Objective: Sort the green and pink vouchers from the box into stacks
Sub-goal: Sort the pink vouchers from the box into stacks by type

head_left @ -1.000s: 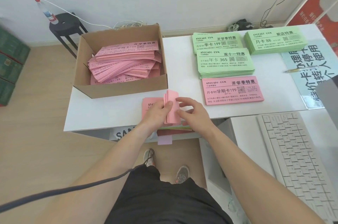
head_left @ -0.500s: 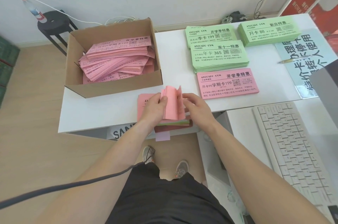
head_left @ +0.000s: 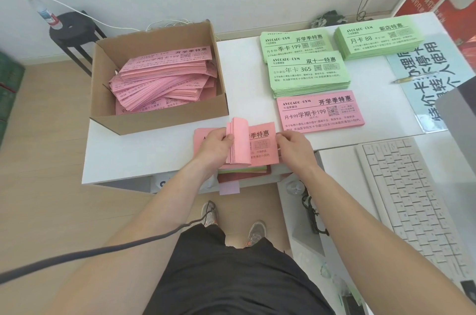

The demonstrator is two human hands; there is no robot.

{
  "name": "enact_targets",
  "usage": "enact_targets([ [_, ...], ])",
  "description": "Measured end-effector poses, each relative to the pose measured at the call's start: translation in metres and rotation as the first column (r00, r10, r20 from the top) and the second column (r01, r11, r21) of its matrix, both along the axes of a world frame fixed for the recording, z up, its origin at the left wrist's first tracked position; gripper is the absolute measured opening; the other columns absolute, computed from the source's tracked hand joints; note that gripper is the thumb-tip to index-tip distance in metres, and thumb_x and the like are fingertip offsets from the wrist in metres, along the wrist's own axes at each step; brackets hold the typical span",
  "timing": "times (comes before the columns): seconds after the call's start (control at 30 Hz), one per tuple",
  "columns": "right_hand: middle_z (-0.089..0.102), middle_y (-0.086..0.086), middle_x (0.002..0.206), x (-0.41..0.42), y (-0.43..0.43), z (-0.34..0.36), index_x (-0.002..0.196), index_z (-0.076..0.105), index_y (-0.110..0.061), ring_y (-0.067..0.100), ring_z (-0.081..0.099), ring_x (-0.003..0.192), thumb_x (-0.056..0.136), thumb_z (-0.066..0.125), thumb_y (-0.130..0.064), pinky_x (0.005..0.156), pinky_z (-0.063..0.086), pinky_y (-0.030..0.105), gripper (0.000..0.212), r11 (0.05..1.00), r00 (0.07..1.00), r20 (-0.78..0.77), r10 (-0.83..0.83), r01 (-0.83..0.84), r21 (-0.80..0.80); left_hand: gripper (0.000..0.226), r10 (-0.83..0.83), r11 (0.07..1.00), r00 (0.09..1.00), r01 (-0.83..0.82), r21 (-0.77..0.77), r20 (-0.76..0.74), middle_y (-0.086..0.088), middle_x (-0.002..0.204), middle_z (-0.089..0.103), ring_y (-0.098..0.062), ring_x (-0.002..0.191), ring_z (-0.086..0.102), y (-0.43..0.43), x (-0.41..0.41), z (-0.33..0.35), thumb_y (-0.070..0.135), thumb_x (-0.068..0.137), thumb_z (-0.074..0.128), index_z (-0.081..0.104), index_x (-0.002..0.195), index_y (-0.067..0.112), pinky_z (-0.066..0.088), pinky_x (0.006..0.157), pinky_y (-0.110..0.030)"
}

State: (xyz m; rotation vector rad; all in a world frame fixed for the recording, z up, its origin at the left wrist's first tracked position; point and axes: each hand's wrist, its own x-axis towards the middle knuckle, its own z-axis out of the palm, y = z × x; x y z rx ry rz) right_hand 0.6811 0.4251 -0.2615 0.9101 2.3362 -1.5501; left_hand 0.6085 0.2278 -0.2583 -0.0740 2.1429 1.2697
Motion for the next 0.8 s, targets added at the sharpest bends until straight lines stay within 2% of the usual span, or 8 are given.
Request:
enact_targets([
  [0.13,0.075,0.005,0.09,-0.002,0.001,0.003,0.088,0.072,-0.012,0.029,0.071,0.091,0.095,0.044,-0.028,0.085,0.058,0.051,0.033,1.0,1.0,0.015,-0.001,0.001,0.017,0.037,-0.005,0.999,0.999,0.003,0.039,0.047,-0.009,0.104,0.072,-0.032,0.101,0.066,-0.005,-0.005,-0.009,0.042,0.087,0.046,0.068,0.1,0.017,0.051,0.098,-0.055],
  [0.23,0.075,0.006,0.088,-0.003,0.001,0.006,0.086,0.072,-0.012,0.031,0.07,0.09,0.092,0.044,-0.031,0.084,0.057,0.052,0.034,0.999,1.0,0.022,0.011,-0.011,0.03,0.027,-0.007,0.997,0.997,0.002,0.073,0.078,-0.009,0.112,0.073,-0.033,0.113,0.066,-0.004,-0.003,0.003,0.031,0.095,0.046,0.072,0.096,0.025,0.05,0.1,-0.057],
  [0.33,0.075,0.0,0.085,-0.004,0.002,0.009,0.083,0.073,-0.017,0.028,0.072,0.088,0.088,0.044,-0.035,0.083,0.059,0.052,0.034,0.999,0.999,0.034,0.023,-0.024,0.024,0.028,0.001,0.994,0.993,-0.013,0.107,0.114,-0.01,0.114,0.071,-0.036,0.115,0.065,-0.001,-0.001,0.015,0.019,0.104,0.043,0.07,0.099,0.021,0.051,0.099,-0.059],
  [0.4,0.076,-0.001,0.086,-0.004,0.003,0.01,0.082,0.073,-0.018,0.026,0.072,0.088,0.089,0.043,-0.034,0.082,0.059,0.051,0.034,0.999,0.999,0.038,0.033,-0.034,0.026,0.032,0.003,0.991,0.989,-0.023,0.131,0.146,-0.01,0.117,0.07,-0.032,0.115,0.066,0.001,0.0,0.02,0.012,0.108,0.038,0.068,0.103,0.021,0.052,0.099,-0.056],
  [0.57,0.076,-0.003,0.089,-0.008,0.003,0.014,0.086,0.074,-0.019,0.024,0.072,0.09,0.092,0.044,-0.032,0.083,0.059,0.049,0.033,0.998,0.998,0.032,0.055,-0.056,0.037,0.034,-0.026,0.989,0.989,0.004,0.147,0.149,-0.01,0.121,0.07,-0.03,0.115,0.067,0.001,-0.001,0.021,0.007,0.108,0.035,0.067,0.111,0.018,0.054,0.098,-0.055],
  [0.67,0.075,0.002,0.094,-0.01,0.003,0.018,0.091,0.073,-0.013,0.025,0.069,0.093,0.098,0.045,-0.024,0.082,0.058,0.045,0.031,0.996,0.998,0.031,0.062,-0.064,0.067,0.036,-0.033,0.988,0.99,0.013,0.151,0.135,-0.008,0.119,0.069,-0.027,0.116,0.066,0.003,-0.002,0.022,0.004,0.108,0.034,0.066,0.11,0.019,0.054,0.099,-0.052],
  [0.8,0.074,0.012,0.094,-0.01,0.004,0.016,0.091,0.068,0.0,0.032,0.069,0.094,0.097,0.042,-0.023,0.081,0.057,0.049,0.036,0.996,0.999,0.021,0.049,-0.051,0.078,0.038,-0.041,0.987,0.991,0.02,0.16,0.131,-0.008,0.118,0.07,-0.028,0.116,0.066,0.005,-0.003,0.021,0.004,0.108,0.033,0.066,0.107,0.022,0.053,0.1,-0.053],
])
